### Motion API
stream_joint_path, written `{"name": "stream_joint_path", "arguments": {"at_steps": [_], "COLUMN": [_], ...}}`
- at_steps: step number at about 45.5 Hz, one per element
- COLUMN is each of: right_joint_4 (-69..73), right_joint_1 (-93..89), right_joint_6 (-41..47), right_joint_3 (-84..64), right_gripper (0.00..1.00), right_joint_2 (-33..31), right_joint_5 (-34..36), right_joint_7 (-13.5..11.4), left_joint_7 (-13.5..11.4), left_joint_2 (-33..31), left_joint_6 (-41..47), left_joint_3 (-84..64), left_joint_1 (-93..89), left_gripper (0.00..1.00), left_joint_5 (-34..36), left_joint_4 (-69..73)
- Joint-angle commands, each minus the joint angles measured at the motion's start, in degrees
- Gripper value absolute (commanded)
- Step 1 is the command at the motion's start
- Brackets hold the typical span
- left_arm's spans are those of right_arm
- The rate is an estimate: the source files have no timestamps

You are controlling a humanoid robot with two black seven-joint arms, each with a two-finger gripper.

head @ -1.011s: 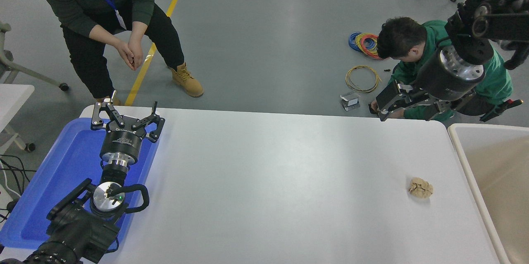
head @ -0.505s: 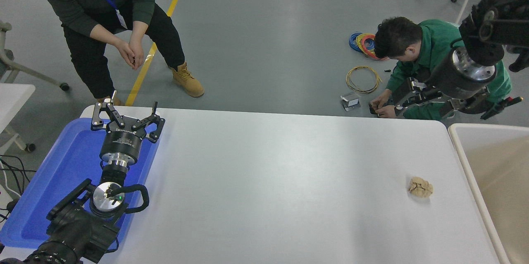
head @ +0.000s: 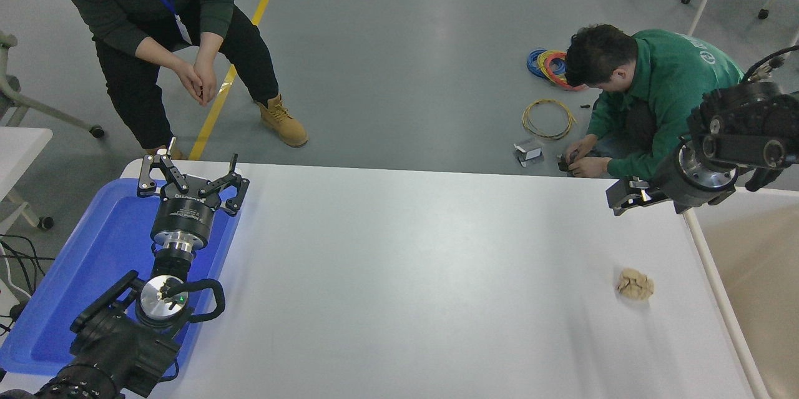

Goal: Pick up paper ball place in dustbin

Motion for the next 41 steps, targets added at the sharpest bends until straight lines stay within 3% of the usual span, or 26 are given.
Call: {"name": "stream_joint_path", "arguments": {"at_steps": [1,41], "right_joint_4": [-4.4,-13.8], "right_joint_1": [-9.5,-24.3], "right_joint_6": [-7.8,-16.6], "right_joint_3": [0.4,5.1], "right_gripper": [1.0,1.0], "right_joint_2": [1.7,3.8], "right_joint_5": [-0.5,-0.4], "right_joint_7": [0.0,0.2], "left_joint_7": [0.0,0.0], "left_joint_2": [-0.1,-0.1], "left_joint_6": [0.0,0.0], "left_joint_3": [0.0,0.0], "left_joint_1": [0.0,0.0], "left_gripper": [1.0,1.0], "left_joint_5": [0.0,0.0], "left_joint_4": [0.0,0.0]}}
